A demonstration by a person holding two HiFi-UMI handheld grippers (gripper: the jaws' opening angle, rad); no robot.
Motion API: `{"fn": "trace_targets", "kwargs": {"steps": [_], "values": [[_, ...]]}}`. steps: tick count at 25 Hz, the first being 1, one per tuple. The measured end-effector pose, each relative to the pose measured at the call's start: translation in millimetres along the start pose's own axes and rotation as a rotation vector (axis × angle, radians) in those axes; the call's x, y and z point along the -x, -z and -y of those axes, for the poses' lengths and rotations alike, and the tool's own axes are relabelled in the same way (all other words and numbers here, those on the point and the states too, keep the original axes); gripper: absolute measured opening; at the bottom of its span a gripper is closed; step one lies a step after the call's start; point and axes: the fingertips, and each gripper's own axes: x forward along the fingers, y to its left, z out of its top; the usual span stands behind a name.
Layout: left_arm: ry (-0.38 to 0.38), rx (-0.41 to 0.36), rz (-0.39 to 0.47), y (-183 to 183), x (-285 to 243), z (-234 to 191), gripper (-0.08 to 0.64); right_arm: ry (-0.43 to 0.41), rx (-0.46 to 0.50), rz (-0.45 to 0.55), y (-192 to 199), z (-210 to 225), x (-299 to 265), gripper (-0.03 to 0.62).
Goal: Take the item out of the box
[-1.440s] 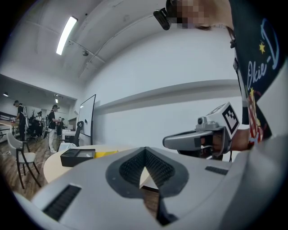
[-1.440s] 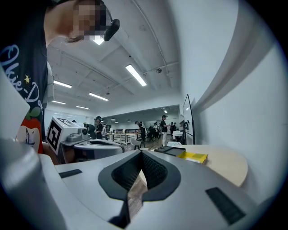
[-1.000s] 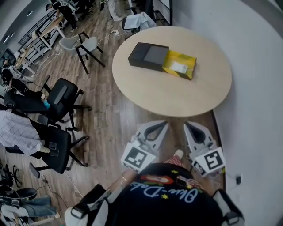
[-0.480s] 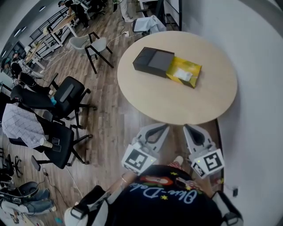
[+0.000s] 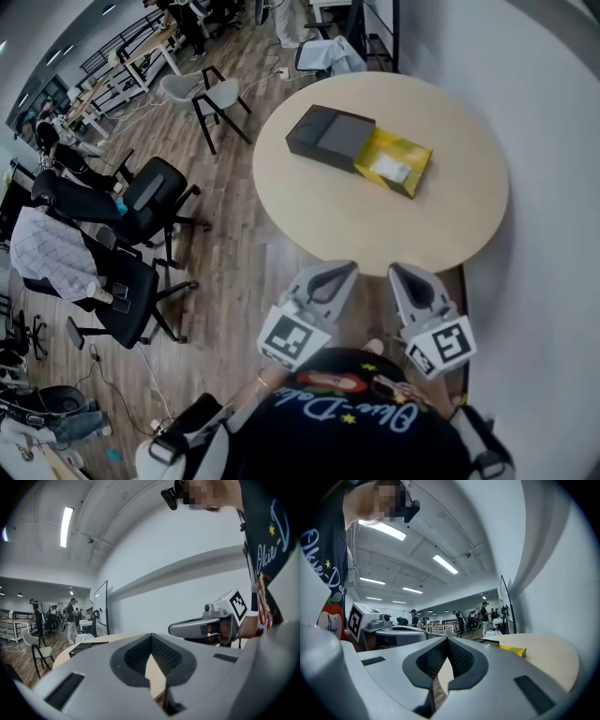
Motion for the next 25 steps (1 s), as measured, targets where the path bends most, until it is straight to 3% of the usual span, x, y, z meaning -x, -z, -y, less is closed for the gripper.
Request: {"fn": "trace_targets", "kwargs": {"steps": [11, 19, 25], "values": [[-0.044, 0.004, 0.002, -5.6, -32.4, 12.8, -0.014, -0.039, -0.007, -0.012, -1.0, 35.6, 9.1, -0.005], [-0.097, 0.059, -0.017, 11.5, -27.1, 15.1, -0.014, -0.092, -0.020, -0.040, 13.6, 32.4, 8.4, -0.005], [-0.096, 0.065, -0.016, 10.3, -28.8, 17.2, -0.014, -0.091, -0.032, -0.040, 17.0, 39.2, 6.4, -0.005]]}}
